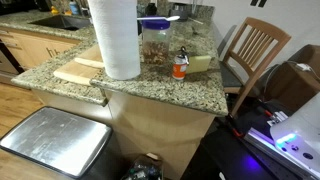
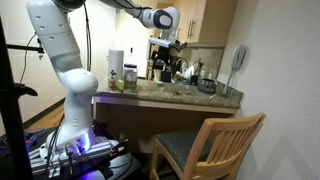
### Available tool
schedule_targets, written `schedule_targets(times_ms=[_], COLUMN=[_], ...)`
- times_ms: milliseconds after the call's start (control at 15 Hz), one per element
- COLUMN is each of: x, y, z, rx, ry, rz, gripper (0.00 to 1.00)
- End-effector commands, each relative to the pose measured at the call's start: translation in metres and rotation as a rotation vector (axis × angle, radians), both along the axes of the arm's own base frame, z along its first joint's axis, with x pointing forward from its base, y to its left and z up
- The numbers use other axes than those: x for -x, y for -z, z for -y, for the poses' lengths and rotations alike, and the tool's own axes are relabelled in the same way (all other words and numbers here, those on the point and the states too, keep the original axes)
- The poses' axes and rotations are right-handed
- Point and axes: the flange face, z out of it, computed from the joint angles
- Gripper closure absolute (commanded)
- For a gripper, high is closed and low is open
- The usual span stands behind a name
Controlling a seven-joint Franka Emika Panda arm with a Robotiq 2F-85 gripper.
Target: Remove the white plastic spoon from the top of the closed jar and replace it with the silver spoon
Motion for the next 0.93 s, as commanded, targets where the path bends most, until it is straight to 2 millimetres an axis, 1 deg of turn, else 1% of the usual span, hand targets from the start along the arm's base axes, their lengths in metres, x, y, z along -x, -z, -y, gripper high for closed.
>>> schedule_targets(times_ms=[0,67,133,200,333,400,533,667,733,800,867], x=[0.000,-0.014,-0.022,-0.032,-0.050,-0.059,-0.080,-0.091,-0.096,-0.098,-0.098], y=[0.000,0.006,0.008,0.009,0.002,-0.005,-0.017,-0.031,-0.036,-0.043,-0.049], z=[0.000,-0.012,-0.025,-0.047,-0.091,-0.118,-0.162,-0.206,-0.223,-0.237,-0.244], rx=[0.000,0.030,0.039,0.077,0.134,0.165,0.234,0.285,0.306,0.314,0.328], ry=[0.000,-0.057,-0.104,-0.159,-0.241,-0.288,-0.386,-0.498,-0.552,-0.608,-0.662], rz=[-0.001,-0.020,-0.027,-0.032,-0.018,-0.008,0.010,0.042,0.055,0.058,0.068], gripper=[0.00,0.00,0.00,0.00,0.00,0.00,0.00,0.00,0.00,0.00,0.00])
